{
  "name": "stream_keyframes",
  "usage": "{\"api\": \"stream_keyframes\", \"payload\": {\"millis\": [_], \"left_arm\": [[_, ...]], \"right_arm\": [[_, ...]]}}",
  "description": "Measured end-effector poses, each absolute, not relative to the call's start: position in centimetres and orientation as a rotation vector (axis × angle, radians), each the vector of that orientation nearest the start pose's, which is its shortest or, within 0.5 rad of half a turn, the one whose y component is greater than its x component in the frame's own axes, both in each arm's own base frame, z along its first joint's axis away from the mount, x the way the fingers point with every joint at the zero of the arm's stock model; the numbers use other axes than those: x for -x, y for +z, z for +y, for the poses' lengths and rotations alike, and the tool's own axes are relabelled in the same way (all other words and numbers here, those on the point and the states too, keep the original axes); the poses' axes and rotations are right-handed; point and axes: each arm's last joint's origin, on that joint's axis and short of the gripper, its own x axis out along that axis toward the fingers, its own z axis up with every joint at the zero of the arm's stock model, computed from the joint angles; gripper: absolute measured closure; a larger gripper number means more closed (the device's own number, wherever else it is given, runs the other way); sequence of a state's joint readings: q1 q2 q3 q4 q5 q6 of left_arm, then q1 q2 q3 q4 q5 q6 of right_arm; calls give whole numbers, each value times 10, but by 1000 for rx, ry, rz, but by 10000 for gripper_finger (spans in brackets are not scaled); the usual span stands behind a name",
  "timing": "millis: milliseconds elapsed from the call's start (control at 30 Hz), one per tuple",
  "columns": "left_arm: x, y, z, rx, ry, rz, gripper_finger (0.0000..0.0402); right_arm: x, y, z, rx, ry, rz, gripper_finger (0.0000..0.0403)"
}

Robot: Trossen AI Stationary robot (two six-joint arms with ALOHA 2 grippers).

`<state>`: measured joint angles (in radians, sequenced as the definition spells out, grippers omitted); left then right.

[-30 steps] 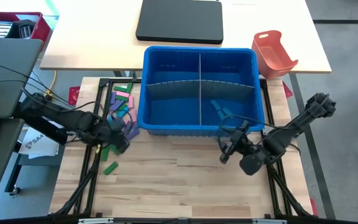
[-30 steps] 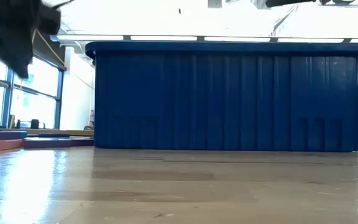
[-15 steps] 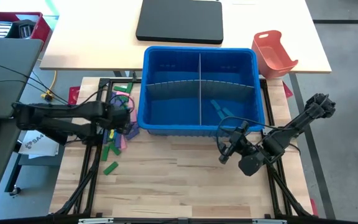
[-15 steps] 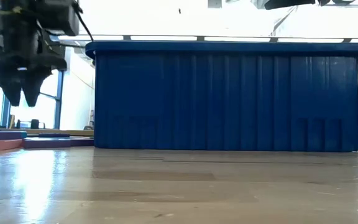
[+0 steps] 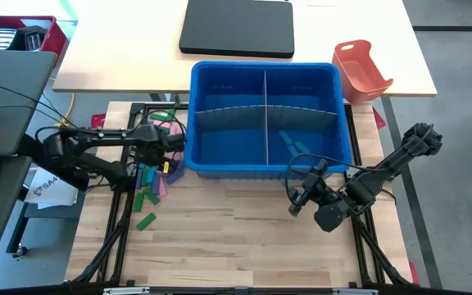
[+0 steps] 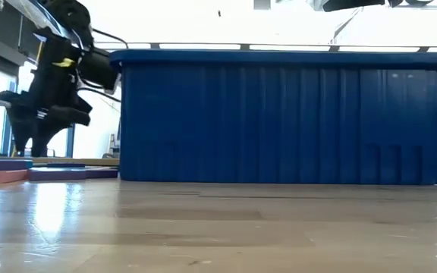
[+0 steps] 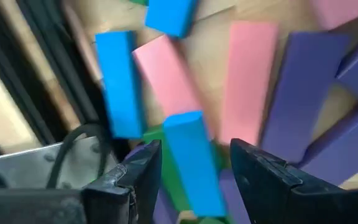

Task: Sort blocks
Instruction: Put the blue block into the blue bin with the other blue block

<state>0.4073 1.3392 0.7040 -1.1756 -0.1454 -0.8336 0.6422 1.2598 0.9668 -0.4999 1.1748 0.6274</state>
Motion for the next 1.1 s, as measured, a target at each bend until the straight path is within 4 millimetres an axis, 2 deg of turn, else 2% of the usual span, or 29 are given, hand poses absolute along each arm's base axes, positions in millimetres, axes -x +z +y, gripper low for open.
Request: {"api": "stream_keyframes", "payload": {"millis": [200, 433, 633, 767, 1100], "left_arm": [[-161, 165, 77, 867, 1082, 1497, 221], [-156, 168, 78, 852, 1106, 1500, 221], [-145, 174, 72, 856, 1134, 1589, 221], [-144, 176, 72, 866, 1143, 1565, 224], [-135, 148, 71, 926, 1129, 1522, 239]], "right_arm": [[-213, 285, 126, 29, -619, 309, 190], [-213, 285, 126, 29, -617, 310, 190], [-213, 285, 126, 28, -617, 310, 190], [-213, 285, 126, 28, -617, 310, 190], [-213, 285, 126, 20, -619, 308, 190]]}}
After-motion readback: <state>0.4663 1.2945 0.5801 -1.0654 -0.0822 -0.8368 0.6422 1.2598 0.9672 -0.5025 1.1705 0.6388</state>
